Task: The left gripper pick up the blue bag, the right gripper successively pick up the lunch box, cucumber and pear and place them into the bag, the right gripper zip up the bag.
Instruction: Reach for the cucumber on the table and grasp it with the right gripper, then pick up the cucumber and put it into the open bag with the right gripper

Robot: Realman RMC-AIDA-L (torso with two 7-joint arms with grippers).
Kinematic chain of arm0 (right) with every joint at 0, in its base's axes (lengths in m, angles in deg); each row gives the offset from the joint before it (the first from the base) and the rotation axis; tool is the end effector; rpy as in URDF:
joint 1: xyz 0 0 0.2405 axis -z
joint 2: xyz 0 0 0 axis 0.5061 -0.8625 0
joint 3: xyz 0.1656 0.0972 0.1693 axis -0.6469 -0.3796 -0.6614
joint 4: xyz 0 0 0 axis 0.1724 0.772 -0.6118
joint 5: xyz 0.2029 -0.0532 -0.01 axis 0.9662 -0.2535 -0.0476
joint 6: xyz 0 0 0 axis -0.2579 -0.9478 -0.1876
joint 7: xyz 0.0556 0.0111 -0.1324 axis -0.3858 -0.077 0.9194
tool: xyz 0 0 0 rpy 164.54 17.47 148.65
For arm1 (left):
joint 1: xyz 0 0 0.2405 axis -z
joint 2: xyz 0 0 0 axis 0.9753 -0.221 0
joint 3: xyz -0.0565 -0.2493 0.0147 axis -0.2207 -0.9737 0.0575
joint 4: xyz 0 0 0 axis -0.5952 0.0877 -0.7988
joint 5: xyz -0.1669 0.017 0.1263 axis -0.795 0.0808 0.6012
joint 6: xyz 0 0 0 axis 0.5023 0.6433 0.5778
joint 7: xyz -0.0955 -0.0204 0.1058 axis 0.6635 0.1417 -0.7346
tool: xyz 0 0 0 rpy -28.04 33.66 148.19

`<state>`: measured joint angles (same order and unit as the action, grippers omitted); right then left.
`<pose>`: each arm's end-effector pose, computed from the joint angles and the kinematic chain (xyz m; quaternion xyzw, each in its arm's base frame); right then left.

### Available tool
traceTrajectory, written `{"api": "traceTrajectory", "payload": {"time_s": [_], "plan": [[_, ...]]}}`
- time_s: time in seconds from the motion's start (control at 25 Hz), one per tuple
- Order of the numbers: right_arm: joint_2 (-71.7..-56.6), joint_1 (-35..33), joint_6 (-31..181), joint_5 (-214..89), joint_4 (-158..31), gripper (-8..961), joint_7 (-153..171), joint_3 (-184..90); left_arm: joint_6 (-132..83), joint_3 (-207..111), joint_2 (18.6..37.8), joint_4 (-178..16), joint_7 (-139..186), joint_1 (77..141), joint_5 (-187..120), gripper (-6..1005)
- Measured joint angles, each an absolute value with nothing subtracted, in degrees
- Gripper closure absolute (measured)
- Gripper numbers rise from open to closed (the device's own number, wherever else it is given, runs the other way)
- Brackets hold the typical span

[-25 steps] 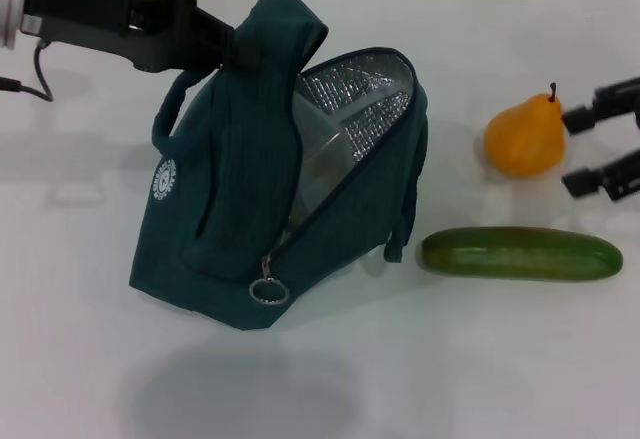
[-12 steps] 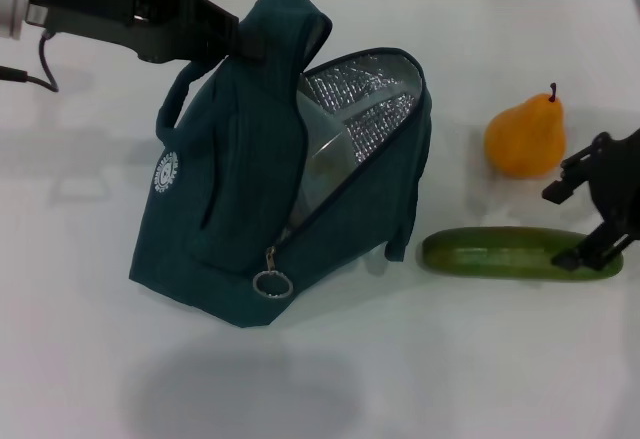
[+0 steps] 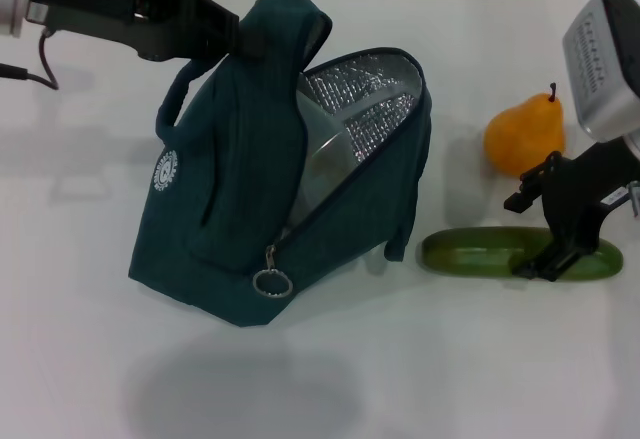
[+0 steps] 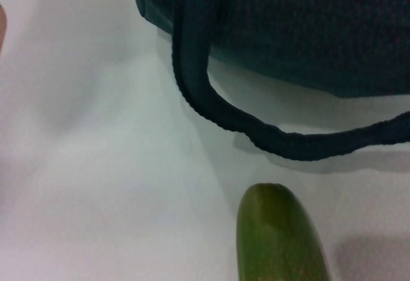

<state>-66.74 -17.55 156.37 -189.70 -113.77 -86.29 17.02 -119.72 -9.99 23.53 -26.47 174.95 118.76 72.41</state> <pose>0.1762 0.3838 -0.0095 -0.9844 -0.0003 -0.1753 0.0139 -0.1761 0.3783 0.0951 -0.8217 -0.5433 -0.1721 0.0034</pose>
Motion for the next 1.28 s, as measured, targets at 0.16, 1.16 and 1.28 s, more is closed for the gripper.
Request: {"api": "traceTrajectory", "payload": {"time_s": [0.16,1.16,1.28], "plan": [[-66.93,-17.89,153.31,-189.5,-110.11,118,-86.43,17.63,-119.71,-9.94,23.51,-26.47,174.91,119.24,72.51,954],[-66.25,-17.67,163.83,-183.58,-115.33,316,-86.77,16.59,-119.63,-10.08,23.49,-26.47,174.65,118.84,72.53,953],[-65.8,-18.16,173.69,-180.82,-117.52,316,-85.94,10.83,-119.64,-10.12,23.43,-26.47,174.72,118.78,72.52,953]]}}
